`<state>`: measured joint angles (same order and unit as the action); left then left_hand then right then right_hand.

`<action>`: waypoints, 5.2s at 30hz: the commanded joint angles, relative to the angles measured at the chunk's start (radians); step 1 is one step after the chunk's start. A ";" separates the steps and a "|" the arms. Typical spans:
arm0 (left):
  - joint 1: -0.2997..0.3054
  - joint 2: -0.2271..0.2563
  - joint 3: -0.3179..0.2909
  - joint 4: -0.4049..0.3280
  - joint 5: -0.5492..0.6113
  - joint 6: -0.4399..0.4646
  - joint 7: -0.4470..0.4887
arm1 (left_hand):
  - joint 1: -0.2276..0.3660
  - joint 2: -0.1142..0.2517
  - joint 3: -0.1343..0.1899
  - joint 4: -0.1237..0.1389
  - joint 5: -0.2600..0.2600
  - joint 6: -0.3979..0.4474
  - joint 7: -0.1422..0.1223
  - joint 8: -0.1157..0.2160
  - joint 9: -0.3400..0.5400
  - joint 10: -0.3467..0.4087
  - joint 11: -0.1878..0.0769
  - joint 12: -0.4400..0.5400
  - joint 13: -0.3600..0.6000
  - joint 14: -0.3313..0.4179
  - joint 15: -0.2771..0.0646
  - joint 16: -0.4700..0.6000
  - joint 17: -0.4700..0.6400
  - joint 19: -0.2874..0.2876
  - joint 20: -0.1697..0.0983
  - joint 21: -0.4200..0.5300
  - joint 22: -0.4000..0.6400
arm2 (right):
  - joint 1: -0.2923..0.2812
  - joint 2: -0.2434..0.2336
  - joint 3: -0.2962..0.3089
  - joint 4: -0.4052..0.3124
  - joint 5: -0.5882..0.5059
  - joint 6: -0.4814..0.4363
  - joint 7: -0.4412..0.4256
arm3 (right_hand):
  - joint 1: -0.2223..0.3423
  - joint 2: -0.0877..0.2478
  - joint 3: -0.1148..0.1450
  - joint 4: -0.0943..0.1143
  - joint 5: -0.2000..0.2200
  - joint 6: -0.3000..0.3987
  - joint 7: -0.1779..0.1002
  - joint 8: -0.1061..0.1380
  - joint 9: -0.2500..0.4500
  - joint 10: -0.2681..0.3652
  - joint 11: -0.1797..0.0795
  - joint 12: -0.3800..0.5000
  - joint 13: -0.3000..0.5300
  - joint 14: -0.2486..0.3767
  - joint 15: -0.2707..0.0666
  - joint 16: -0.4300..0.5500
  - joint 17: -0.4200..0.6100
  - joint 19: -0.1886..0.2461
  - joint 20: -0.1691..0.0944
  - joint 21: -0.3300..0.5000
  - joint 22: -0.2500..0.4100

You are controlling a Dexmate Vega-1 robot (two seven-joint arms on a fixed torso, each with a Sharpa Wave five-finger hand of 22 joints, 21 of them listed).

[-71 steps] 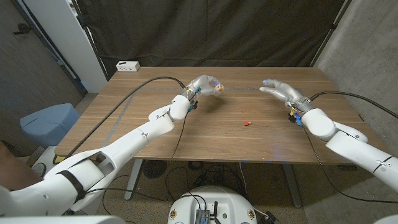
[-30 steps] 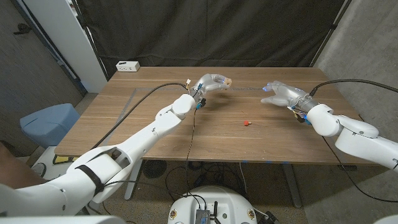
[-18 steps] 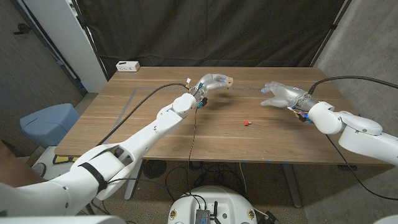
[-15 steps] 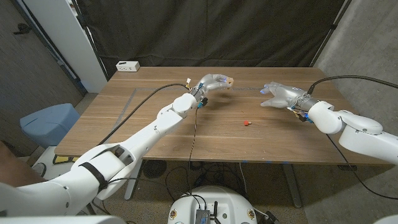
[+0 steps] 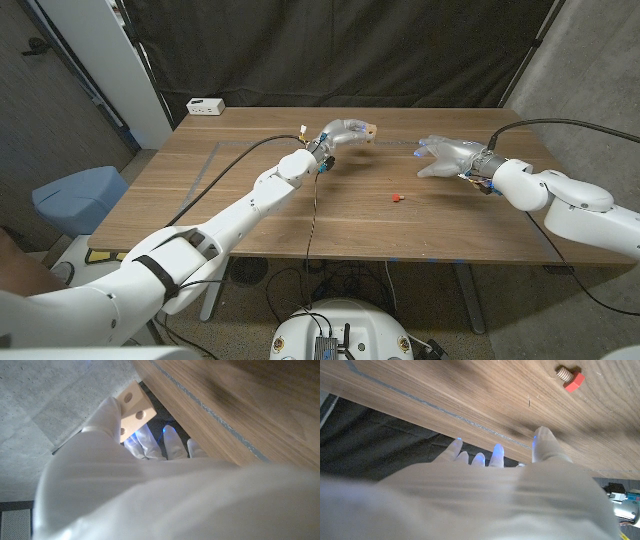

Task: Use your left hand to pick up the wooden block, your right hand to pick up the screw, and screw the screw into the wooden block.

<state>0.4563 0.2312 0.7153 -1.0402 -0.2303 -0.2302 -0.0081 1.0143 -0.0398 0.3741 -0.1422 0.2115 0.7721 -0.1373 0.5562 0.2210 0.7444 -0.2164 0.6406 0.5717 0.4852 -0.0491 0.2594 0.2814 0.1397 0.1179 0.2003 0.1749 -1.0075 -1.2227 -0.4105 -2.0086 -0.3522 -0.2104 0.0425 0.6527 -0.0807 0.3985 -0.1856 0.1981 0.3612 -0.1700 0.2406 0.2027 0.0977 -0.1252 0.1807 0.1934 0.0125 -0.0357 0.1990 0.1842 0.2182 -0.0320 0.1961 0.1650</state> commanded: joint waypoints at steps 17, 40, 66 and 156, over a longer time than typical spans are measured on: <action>-0.046 -0.054 0.008 0.144 -0.008 -0.081 -0.012 | 0.000 0.024 -0.013 0.000 0.017 0.020 0.000 0.053 0.002 0.009 -0.005 -0.005 0.006 -0.011 -0.105 0.001 0.002 -0.014 0.000 -0.004 0.003 | 0.085 0.036 -0.077 -0.002 -0.179 0.027 0.143 | 0.041 -0.024 0.017 0.001 -0.006 0.027 -0.002 0.020 0.009 -0.017 0.001 0.001 0.002 -0.002 -0.015 -0.002 0.004 0.010 0.015 -0.001 0.004; -0.056 -0.070 0.011 0.185 0.003 -0.109 0.011 | 0.006 0.028 -0.021 -0.005 0.022 0.022 -0.002 0.056 0.000 0.010 -0.005 -0.016 -0.001 -0.012 -0.112 0.000 0.001 -0.014 -0.002 -0.003 0.003 | 0.113 0.084 -0.115 0.017 -0.264 0.069 0.210 | 0.076 -0.039 0.031 0.005 -0.008 0.023 -0.010 0.029 0.020 -0.033 0.018 0.002 0.004 0.003 -0.005 0.001 0.008 0.019 0.049 -0.002 0.005; -0.082 -0.097 0.020 0.262 0.005 -0.139 -0.002 | 0.012 0.034 -0.026 -0.006 0.023 0.027 -0.001 0.060 -0.002 0.015 -0.004 -0.023 -0.004 -0.011 -0.112 -0.001 -0.001 -0.014 -0.001 -0.003 0.003 | 0.113 0.130 -0.140 -0.009 -0.309 0.012 0.267 | 0.095 -0.043 0.046 0.015 0.003 0.023 0.009 0.046 0.036 -0.039 0.064 0.006 0.007 -0.009 0.021 0.001 0.014 0.010 0.061 -0.006 0.006; -0.120 -0.138 0.035 0.358 0.000 -0.165 -0.033 | 0.011 0.025 -0.018 -0.007 0.008 0.046 -0.001 0.074 -0.009 0.040 -0.003 -0.040 -0.003 0.008 -0.109 -0.022 -0.024 -0.013 -0.001 -0.002 0.004 | 0.120 0.224 -0.232 0.039 -0.448 -0.031 0.229 | 0.157 -0.051 0.084 0.011 0.005 0.154 0.057 0.193 0.122 -0.014 0.086 0.021 0.013 0.014 0.006 0.011 0.023 0.034 0.039 -0.002 0.005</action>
<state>0.3334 0.0921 0.7496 -0.6772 -0.2296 -0.3999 -0.0390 1.0324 -0.0221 0.3388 -0.1556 0.2187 0.7724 -0.1378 0.5561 0.2066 0.7666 -0.2090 0.5921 0.5580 0.4873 -0.0468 0.2400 0.2553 0.1268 0.1124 0.2002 0.1744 -0.8890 -1.0054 -0.6389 -1.9787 -0.7969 -0.2497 0.2801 0.7954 -0.1338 0.4737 -0.1738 0.1965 0.5025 -0.1145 0.4253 0.3183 0.0753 -0.0373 0.1965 0.2023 0.0198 -0.0286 0.2050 0.2022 0.2397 0.0070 0.1923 0.1676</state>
